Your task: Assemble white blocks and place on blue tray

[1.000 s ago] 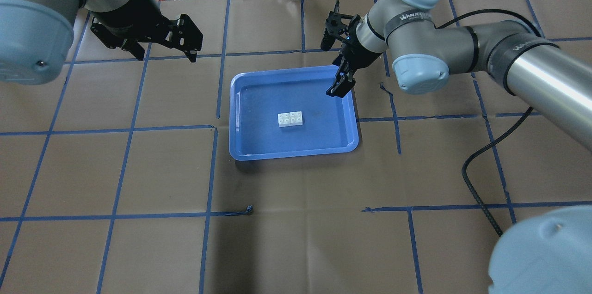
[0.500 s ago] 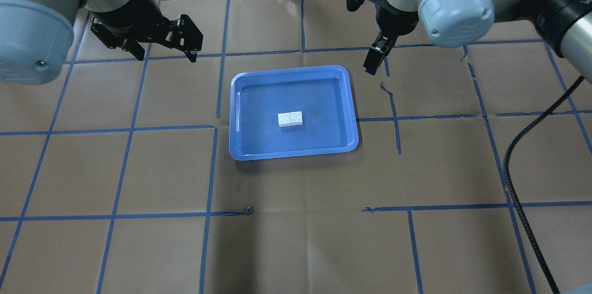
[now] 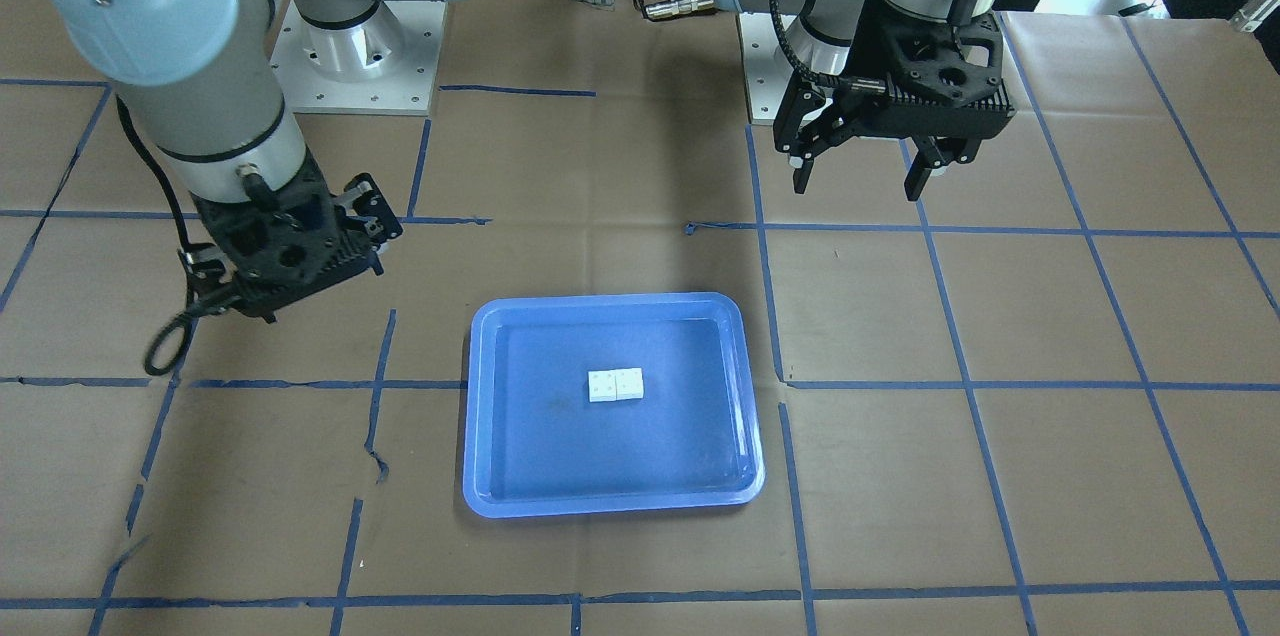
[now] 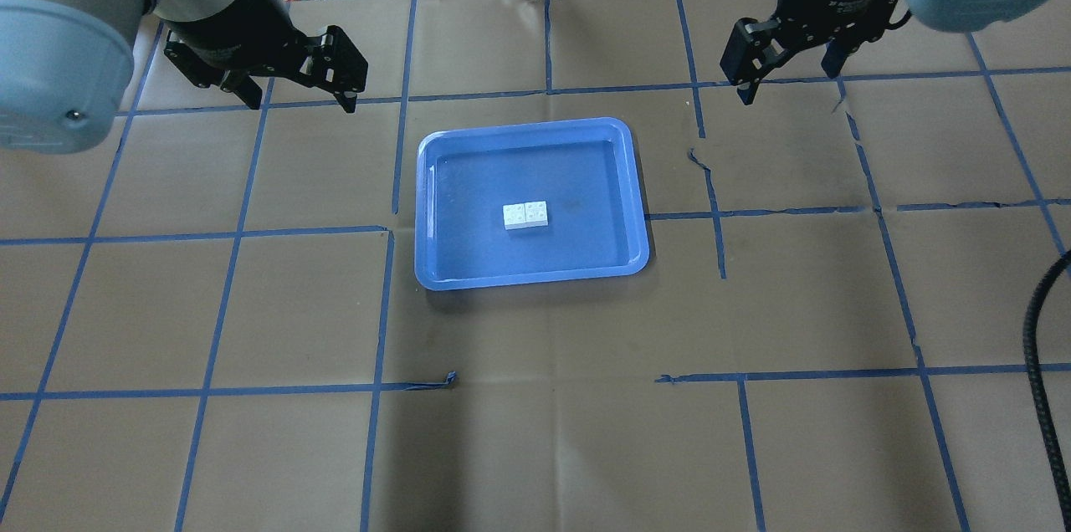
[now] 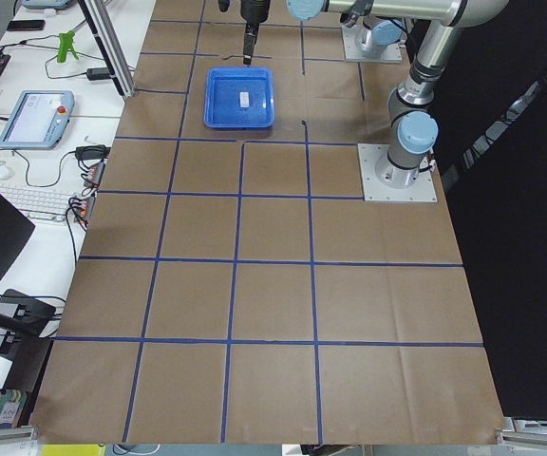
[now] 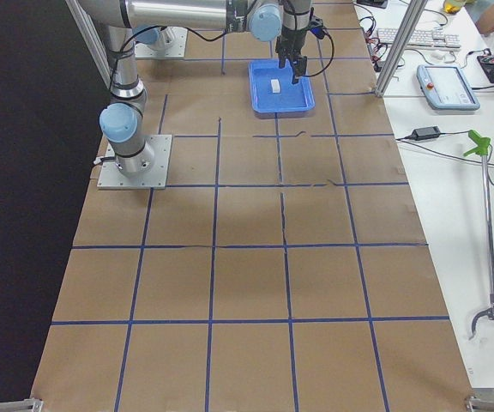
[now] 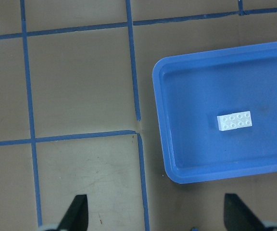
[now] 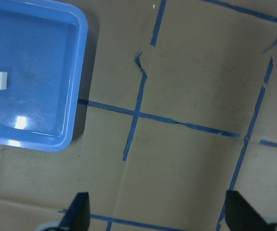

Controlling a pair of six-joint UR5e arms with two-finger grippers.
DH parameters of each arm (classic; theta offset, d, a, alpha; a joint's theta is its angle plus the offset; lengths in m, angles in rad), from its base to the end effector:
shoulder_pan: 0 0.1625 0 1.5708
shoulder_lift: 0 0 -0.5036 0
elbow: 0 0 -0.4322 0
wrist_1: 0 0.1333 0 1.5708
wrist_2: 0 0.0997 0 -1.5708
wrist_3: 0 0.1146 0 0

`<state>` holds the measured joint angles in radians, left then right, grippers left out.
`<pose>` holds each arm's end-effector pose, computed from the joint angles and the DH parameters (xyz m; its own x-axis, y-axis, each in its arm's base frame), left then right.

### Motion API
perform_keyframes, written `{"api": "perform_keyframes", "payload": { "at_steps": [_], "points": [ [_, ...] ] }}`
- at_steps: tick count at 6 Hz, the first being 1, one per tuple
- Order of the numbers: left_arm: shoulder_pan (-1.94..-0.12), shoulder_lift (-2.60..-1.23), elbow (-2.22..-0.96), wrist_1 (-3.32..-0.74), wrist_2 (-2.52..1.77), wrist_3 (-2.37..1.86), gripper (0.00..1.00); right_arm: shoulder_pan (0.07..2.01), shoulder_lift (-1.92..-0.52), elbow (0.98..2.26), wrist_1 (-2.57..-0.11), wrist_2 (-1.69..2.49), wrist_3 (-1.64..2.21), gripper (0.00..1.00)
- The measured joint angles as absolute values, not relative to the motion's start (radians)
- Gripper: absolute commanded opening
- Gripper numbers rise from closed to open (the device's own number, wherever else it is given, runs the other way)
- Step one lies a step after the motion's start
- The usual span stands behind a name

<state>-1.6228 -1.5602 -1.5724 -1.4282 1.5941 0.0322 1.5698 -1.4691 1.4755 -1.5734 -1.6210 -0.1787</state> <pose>-0.1587 -0.5352 0.5718 -0.9964 0.0802 -0.0279 0.0835 0.9851 -0.1502 0.1270 -0.5827 0.5459 -0.9830 -0.1770 0.0487 -0.1765 0.9842 0.0127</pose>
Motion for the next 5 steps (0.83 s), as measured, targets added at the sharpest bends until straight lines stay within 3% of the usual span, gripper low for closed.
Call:
{"api": "perform_keyframes", "payload": {
  "at_steps": [5],
  "points": [
    [-1.623, -1.557, -1.572, -1.432, 1.595, 0.032, 0.99, 1.6, -1.59, 1.506, -1.511, -1.595, 0.083, 1.0]
  ]
}}
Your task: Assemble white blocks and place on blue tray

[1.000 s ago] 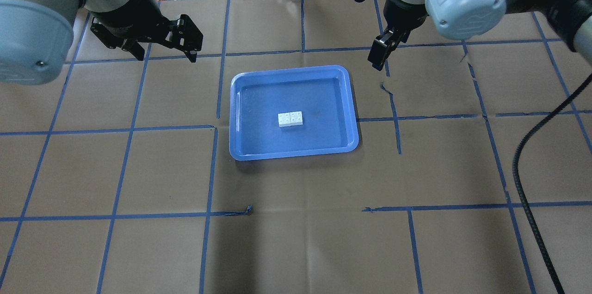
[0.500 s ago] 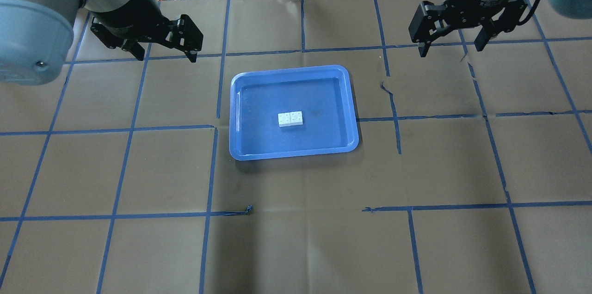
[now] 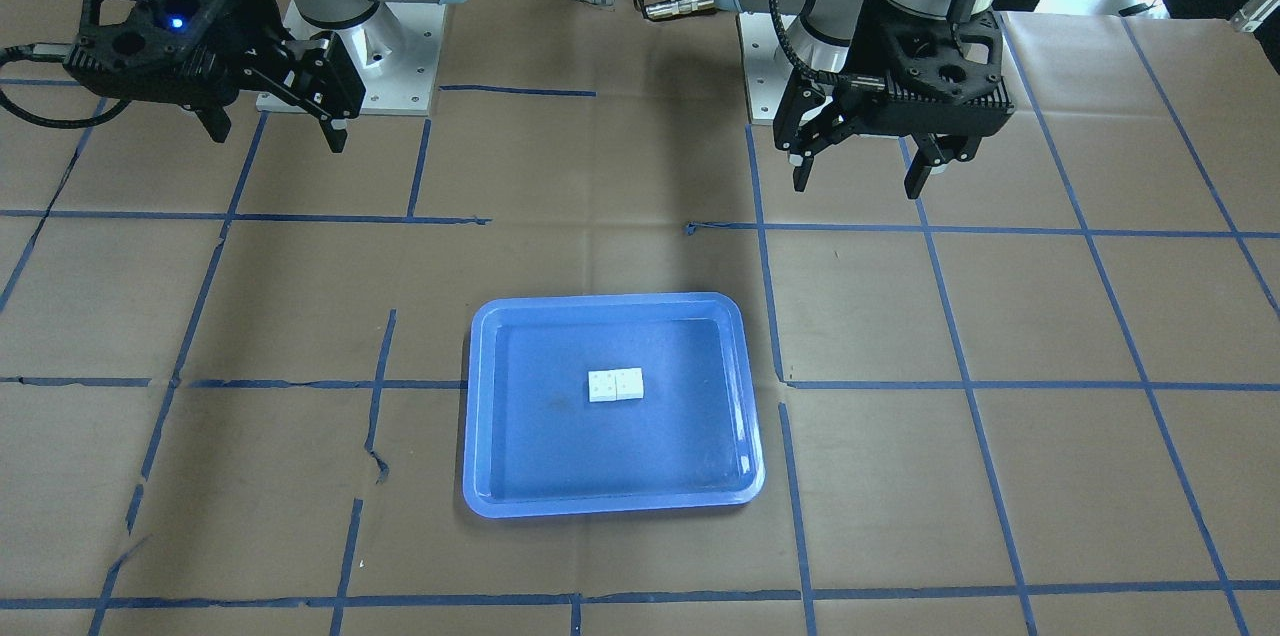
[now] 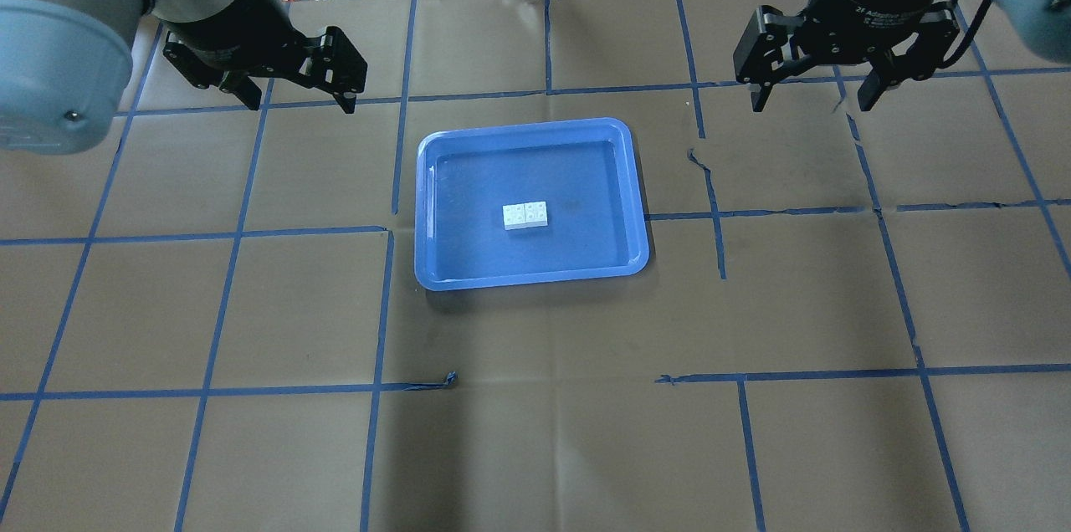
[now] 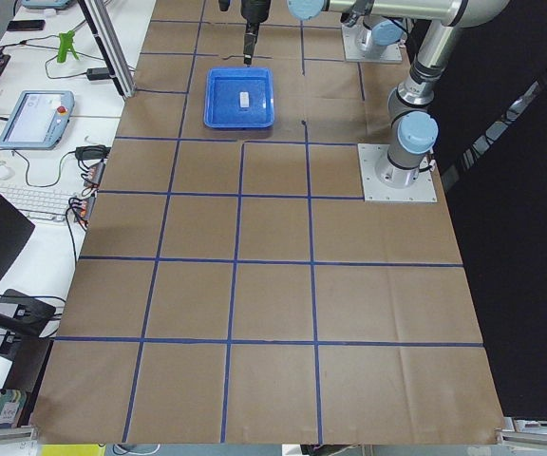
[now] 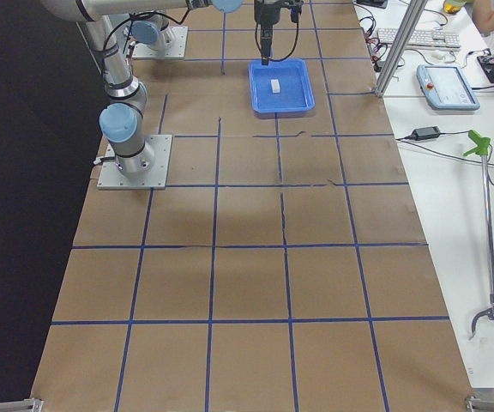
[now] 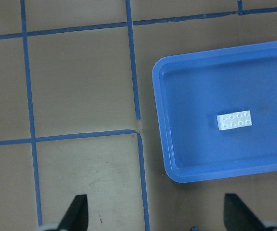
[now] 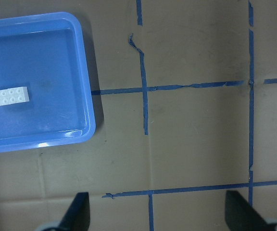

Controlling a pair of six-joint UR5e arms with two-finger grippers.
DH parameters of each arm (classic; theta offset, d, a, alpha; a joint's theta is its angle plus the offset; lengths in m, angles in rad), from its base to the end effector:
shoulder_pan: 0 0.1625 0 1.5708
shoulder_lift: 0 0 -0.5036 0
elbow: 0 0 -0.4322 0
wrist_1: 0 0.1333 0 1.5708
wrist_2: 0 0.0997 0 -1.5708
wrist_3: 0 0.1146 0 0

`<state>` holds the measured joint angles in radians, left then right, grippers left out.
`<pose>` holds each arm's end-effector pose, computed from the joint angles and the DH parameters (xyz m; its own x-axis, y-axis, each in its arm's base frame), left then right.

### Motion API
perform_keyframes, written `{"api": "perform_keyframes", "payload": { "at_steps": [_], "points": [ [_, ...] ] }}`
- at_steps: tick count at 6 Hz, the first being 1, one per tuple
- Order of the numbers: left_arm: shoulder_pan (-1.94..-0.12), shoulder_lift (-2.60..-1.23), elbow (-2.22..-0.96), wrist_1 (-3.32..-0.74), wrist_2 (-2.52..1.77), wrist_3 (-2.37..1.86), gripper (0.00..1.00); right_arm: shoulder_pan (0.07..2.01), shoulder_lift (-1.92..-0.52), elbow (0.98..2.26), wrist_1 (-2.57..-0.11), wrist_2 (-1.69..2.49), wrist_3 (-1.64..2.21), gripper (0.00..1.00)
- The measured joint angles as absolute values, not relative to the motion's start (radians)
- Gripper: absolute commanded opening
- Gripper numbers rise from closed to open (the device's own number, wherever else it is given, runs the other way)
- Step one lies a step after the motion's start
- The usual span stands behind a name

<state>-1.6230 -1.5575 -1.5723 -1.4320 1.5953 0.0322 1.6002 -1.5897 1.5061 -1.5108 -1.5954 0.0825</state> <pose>-0.1586 -0.5337 0.5728 -0.9964 0.0803 -0.0290 0.0837 0.9853 -0.1492 0.1458 -0.5195 0.5899 -0.9983 0.0536 0.0226 0.0531 0.9983 -0.0255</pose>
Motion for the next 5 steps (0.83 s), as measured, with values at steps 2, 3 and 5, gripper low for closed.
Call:
{"api": "perform_keyframes", "payload": {
  "at_steps": [2, 3, 5],
  "points": [
    [-1.623, -1.557, -1.572, -1.433, 1.595, 0.032, 0.99, 1.606, -1.584, 1.504, -1.517, -1.595, 0.063, 1.0],
    [-1.623, -1.557, -1.572, -1.433, 1.595, 0.032, 0.99, 1.602, -1.581, 1.504, -1.52, -1.595, 0.045, 1.0],
    [-1.623, -1.556, -1.573, -1.433, 1.595, 0.032, 0.99, 1.599, -1.579, 1.504, -1.522, -1.595, 0.036, 1.0]
  ]
}}
